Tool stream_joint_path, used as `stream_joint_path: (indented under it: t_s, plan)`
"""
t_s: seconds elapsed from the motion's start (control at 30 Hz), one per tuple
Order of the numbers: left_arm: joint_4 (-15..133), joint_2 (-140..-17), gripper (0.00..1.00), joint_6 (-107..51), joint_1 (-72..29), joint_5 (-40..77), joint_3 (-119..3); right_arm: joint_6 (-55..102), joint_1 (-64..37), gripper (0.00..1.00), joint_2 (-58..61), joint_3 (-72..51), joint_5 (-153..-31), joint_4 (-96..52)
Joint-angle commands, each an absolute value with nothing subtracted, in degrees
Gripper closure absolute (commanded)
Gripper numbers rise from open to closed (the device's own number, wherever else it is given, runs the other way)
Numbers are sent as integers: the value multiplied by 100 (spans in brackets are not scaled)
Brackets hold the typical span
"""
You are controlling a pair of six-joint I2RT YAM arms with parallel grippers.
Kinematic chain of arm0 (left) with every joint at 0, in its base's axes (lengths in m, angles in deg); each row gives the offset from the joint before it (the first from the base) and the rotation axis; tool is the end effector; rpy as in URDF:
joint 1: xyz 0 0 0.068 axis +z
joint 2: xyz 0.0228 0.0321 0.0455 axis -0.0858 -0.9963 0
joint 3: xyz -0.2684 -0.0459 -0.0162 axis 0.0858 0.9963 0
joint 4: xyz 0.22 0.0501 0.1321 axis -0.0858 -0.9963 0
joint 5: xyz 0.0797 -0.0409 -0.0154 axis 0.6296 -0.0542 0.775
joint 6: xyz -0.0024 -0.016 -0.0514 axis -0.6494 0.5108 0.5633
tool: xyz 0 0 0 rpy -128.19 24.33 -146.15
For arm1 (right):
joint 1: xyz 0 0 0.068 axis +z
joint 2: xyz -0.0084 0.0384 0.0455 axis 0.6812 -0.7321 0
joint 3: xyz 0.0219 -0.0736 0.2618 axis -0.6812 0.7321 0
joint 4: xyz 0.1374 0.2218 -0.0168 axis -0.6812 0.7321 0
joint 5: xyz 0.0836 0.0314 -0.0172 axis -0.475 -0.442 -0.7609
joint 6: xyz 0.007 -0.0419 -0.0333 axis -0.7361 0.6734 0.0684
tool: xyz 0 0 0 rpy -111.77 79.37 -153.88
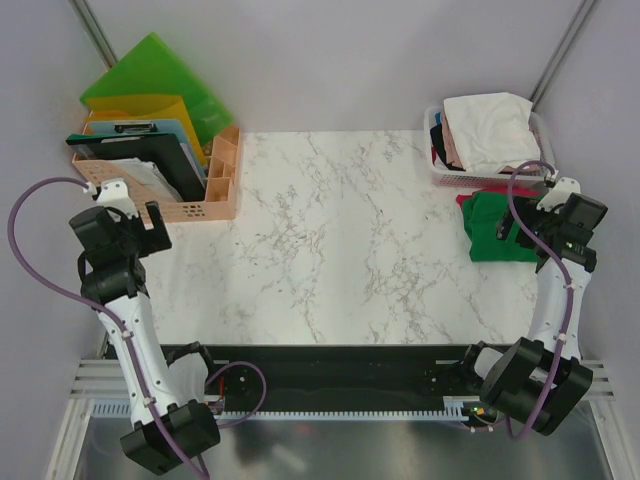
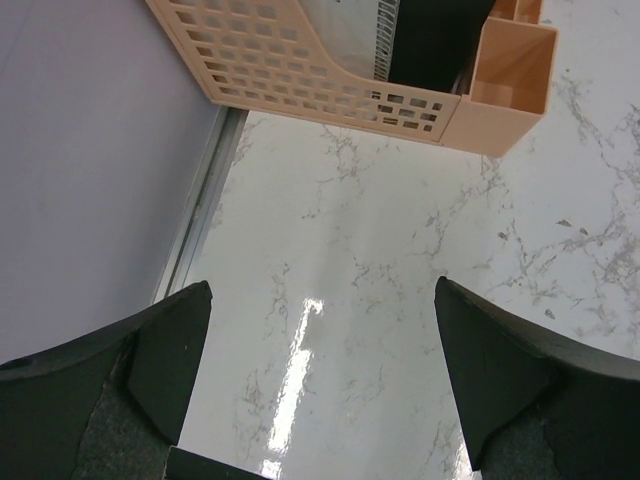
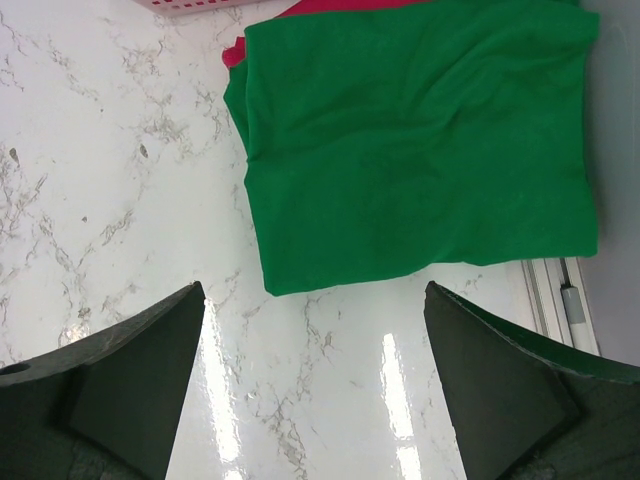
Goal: Fold and stack the t-shirts
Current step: Put the neatly folded tshirt into the corner of the board with both arms
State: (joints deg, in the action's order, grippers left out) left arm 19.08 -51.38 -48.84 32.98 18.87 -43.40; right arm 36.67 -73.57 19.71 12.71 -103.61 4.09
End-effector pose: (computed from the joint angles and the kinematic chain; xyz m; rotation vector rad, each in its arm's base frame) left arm 0.1527 0.0757 0.3588 -0.2548 2.0499 0.2555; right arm 0.2097 -0.1104 0.2969 0.2775 2.1644 0.0185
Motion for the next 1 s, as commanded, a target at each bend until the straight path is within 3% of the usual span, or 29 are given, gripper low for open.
stream_joint_path:
  t_s: [0.0, 0.1, 0.37, 0.67, 0.97]
  plan:
    - [2501, -4801, 0, -4746, 3323, 1467, -4231, 3744, -7352, 2, 1948, 1262, -10443, 297]
    - [2467, -4791, 0, -4640, 3314, 921, -4257, 3753, -7352, 2, 1974, 1262, -10478, 305]
    - [2546, -5291, 0, -4587, 3095, 945, -4451, 3771, -7309, 2, 1966, 1289, -10513, 270]
    - [3362, -5968, 0, -4640, 1472, 2885, -4407, 3779, -7273, 2, 2036, 1315, -10496, 262]
    - [3425, -6478, 0, -4147, 151, 3414, -4740, 3841, -7273, 2, 2009, 1359, -10469, 261]
